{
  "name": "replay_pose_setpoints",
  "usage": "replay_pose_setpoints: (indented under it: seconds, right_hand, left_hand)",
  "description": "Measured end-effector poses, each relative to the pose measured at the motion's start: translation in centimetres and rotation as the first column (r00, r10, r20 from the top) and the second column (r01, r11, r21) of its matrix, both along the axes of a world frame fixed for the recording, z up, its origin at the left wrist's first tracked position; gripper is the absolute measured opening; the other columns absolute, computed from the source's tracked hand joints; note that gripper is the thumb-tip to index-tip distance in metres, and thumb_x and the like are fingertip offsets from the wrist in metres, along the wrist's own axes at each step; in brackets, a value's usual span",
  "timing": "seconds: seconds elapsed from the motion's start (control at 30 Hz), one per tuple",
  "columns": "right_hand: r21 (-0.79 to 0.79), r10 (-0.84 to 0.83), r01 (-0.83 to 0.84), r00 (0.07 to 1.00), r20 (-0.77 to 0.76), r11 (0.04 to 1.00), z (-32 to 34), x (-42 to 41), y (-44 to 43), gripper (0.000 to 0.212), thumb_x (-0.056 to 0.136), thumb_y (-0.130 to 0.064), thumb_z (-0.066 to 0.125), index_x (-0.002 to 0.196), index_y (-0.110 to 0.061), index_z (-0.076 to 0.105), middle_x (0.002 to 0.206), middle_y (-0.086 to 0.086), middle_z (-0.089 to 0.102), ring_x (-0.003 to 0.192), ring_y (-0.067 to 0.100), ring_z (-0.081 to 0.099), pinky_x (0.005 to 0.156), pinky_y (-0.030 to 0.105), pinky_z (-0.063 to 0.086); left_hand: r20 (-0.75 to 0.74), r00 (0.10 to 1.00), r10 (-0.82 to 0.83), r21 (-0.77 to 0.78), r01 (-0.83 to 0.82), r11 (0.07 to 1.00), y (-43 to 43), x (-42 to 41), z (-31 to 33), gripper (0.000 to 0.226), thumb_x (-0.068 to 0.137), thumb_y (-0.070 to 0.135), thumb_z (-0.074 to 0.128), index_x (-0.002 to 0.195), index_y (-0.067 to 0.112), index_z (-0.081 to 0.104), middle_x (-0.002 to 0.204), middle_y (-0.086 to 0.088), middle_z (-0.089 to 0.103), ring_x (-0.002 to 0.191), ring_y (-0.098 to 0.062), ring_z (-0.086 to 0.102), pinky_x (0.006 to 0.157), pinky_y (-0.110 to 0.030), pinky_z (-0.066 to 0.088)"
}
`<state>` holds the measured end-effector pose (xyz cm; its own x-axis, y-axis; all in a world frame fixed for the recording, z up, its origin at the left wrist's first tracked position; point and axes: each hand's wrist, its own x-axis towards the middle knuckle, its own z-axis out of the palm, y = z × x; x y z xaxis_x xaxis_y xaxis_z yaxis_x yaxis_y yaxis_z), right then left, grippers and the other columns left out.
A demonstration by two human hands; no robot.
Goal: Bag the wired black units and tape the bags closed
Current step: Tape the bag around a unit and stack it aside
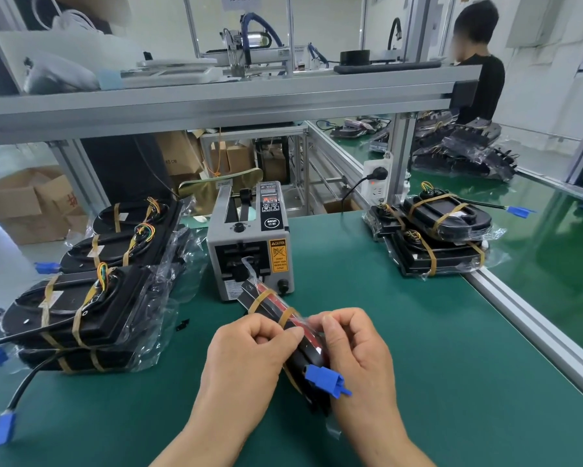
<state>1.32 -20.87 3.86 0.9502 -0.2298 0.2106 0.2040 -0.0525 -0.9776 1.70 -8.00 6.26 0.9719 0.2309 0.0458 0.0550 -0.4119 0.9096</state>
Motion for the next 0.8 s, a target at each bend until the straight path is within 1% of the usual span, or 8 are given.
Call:
replay_pose_setpoints:
  seconds: [0.07, 0.13, 0.27, 0.4, 0.5, 0.6, 0.7, 0.8]
  right_hand:
    - [0.004, 0.001, -0.001, 1.000, -0.001, 1.000, 0.1, 0.0, 0.0, 0.024, 0.100, -0.016, 0.054, 0.079, -0.022, 0.064, 0.076, -0.005, 0.071, 0.066, 0.012, 0.064, 0.058, 0.021, 0.049]
    - [0.001, -0.002, 0.002, 1.000, -0.004, 1.000, 0.1, 0.1, -0.1, 0.024, 0.100, -0.016, 0.054, 0.079, -0.021, 0.064, 0.077, -0.006, 0.071, 0.067, 0.011, 0.064, 0.058, 0.020, 0.049]
    - [0.020, -0.010, 0.011, 1.000, -0.020, 1.000, -0.1, 0.3, -0.2, 0.025, 0.099, -0.017, 0.054, 0.077, -0.023, 0.065, 0.076, -0.008, 0.072, 0.064, 0.007, 0.063, 0.056, 0.016, 0.047]
    - [0.005, -0.009, 0.009, 0.999, -0.035, 1.000, -0.2, 0.4, -0.2, 0.027, 0.099, -0.018, 0.055, 0.077, -0.030, 0.064, 0.077, -0.008, 0.072, 0.068, 0.009, 0.064, 0.059, 0.017, 0.048]
    - [0.007, 0.017, -0.016, 0.999, -0.039, 1.000, -0.3, 0.4, -0.3, 0.023, 0.098, -0.021, 0.056, 0.079, -0.031, 0.065, 0.082, -0.005, 0.074, 0.073, 0.015, 0.066, 0.065, 0.027, 0.052]
    - [0.076, 0.075, -0.072, 0.996, -0.041, 0.995, 0.2, 0.2, -0.4, 0.008, 0.083, -0.029, 0.073, 0.079, -0.029, 0.066, 0.085, -0.003, 0.075, 0.077, 0.016, 0.069, 0.064, 0.021, 0.054]
    - [0.000, 0.132, -0.133, 0.987, -0.091, 0.991, 0.2, 0.4, -0.9, 0.035, 0.061, -0.035, 0.093, 0.085, -0.035, 0.066, 0.087, -0.006, 0.075, 0.077, 0.013, 0.071, 0.067, 0.022, 0.056]
    - [-0.065, 0.194, -0.203, 0.972, -0.131, 0.977, 0.5, 0.6, -1.2, 0.045, 0.062, -0.018, 0.093, 0.089, -0.042, 0.067, 0.088, -0.010, 0.076, 0.076, 0.009, 0.071, 0.066, 0.015, 0.053]
  left_hand:
    - [0.019, 1.000, 0.007, 0.009, -0.007, 1.000, -0.2, 0.2, -0.1, 0.022, 0.076, 0.048, 0.074, 0.067, 0.029, 0.065, 0.045, 0.015, 0.045, 0.040, -0.003, 0.035, 0.041, -0.014, 0.030]
    - [0.022, 1.000, -0.013, 0.003, 0.013, 1.000, -0.1, 0.4, -0.2, 0.024, 0.075, 0.049, 0.074, 0.068, 0.029, 0.063, 0.045, 0.015, 0.043, 0.040, -0.003, 0.035, 0.042, -0.015, 0.030]
    - [0.010, 0.993, -0.122, -0.016, 0.122, 0.992, 0.6, 0.8, 0.0, 0.043, 0.049, 0.062, 0.072, 0.067, 0.025, 0.059, 0.048, 0.014, 0.038, 0.047, -0.007, 0.033, 0.051, -0.025, 0.031]
    - [-0.041, 0.975, -0.217, -0.010, 0.216, 0.976, 1.5, 1.1, 0.3, 0.048, 0.041, 0.058, 0.078, 0.072, 0.026, 0.059, 0.051, 0.014, 0.043, 0.049, -0.007, 0.037, 0.051, -0.021, 0.034]
    - [-0.049, 0.974, -0.219, -0.071, 0.216, 0.974, 1.8, 1.2, 0.3, 0.034, 0.054, 0.046, 0.083, 0.071, 0.025, 0.062, 0.053, 0.012, 0.050, 0.049, -0.007, 0.043, 0.054, -0.023, 0.038]
    - [-0.044, 0.978, -0.202, -0.095, 0.197, 0.976, 1.8, 1.4, -0.1, 0.021, 0.075, 0.032, 0.081, 0.069, 0.026, 0.062, 0.051, 0.008, 0.054, 0.047, -0.007, 0.050, 0.054, -0.022, 0.041]
    - [-0.044, 0.982, -0.185, -0.077, 0.181, 0.980, 1.6, 1.3, -0.1, 0.016, 0.079, 0.034, 0.076, 0.073, 0.029, 0.062, 0.050, 0.008, 0.055, 0.047, -0.006, 0.053, 0.058, -0.027, 0.044]
    - [-0.049, 0.981, -0.185, -0.061, 0.182, 0.981, 1.5, 1.2, 0.1, 0.014, 0.081, 0.038, 0.072, 0.075, 0.032, 0.061, 0.051, 0.008, 0.057, 0.046, -0.004, 0.053, 0.058, -0.024, 0.043]
